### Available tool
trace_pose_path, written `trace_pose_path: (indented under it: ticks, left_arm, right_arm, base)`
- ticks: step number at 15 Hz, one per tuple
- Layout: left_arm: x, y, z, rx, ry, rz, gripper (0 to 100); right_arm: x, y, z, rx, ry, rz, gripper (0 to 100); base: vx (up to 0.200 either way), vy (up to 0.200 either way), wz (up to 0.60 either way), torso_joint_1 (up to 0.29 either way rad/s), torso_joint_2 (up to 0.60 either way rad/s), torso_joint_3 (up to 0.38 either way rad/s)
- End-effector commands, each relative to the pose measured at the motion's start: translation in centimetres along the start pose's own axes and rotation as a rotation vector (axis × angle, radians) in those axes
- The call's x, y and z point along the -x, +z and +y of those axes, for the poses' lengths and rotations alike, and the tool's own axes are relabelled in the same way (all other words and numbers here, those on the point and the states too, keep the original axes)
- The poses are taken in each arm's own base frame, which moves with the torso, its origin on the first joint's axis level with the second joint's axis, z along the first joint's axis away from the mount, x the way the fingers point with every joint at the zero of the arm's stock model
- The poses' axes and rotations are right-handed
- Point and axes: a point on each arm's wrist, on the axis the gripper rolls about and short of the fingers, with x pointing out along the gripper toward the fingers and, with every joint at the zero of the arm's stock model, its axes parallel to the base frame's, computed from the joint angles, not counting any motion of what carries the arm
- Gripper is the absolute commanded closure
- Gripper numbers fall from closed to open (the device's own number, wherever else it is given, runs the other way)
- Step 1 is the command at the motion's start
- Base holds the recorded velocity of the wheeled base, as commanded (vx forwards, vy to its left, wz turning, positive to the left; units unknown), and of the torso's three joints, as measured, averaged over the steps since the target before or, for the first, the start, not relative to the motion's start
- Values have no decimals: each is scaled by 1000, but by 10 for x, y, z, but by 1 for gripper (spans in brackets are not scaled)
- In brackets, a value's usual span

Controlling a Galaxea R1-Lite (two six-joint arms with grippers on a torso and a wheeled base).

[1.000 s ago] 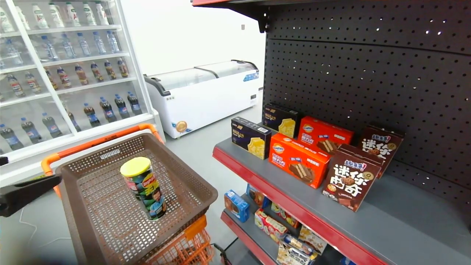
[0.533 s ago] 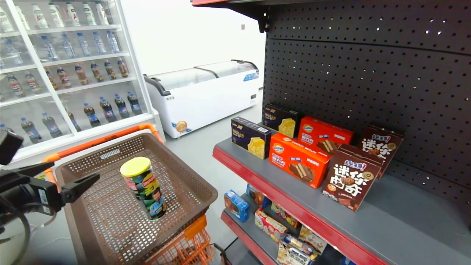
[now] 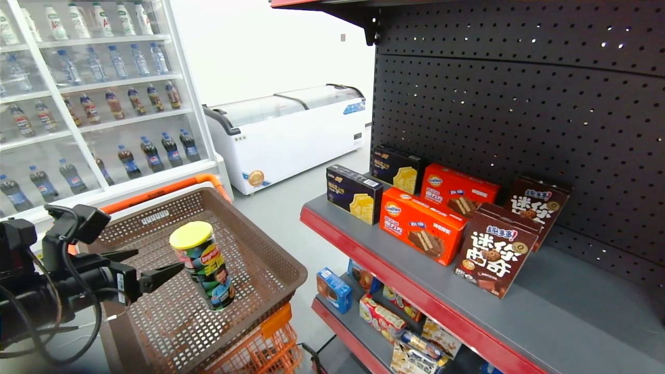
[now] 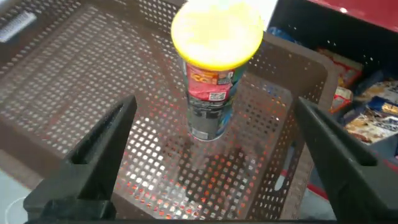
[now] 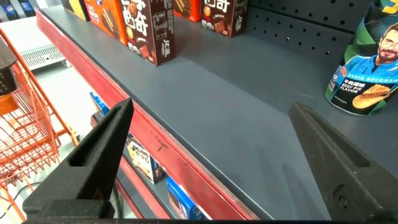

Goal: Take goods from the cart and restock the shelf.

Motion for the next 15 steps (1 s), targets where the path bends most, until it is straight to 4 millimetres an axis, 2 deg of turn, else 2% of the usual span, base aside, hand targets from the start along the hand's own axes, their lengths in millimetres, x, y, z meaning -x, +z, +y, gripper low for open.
trace_pose_path:
  ticks: [1,8,15]
  left_arm:
    - [-21,-10,1,16,-36,62,0]
    - [-70,-18,14,14,-69,90,0]
    - [-106,-37,4,-48,-122,67,0]
  right_arm:
    - [0,0,0,0,0,2,0]
    - [0,0,0,0,0,1,0]
    - [0,0,0,0,0,2,0]
  base:
    - [0,0,0,0,0,0]
    - [0,0,0,0,0,0]
    - [0,0,0,0,0,0]
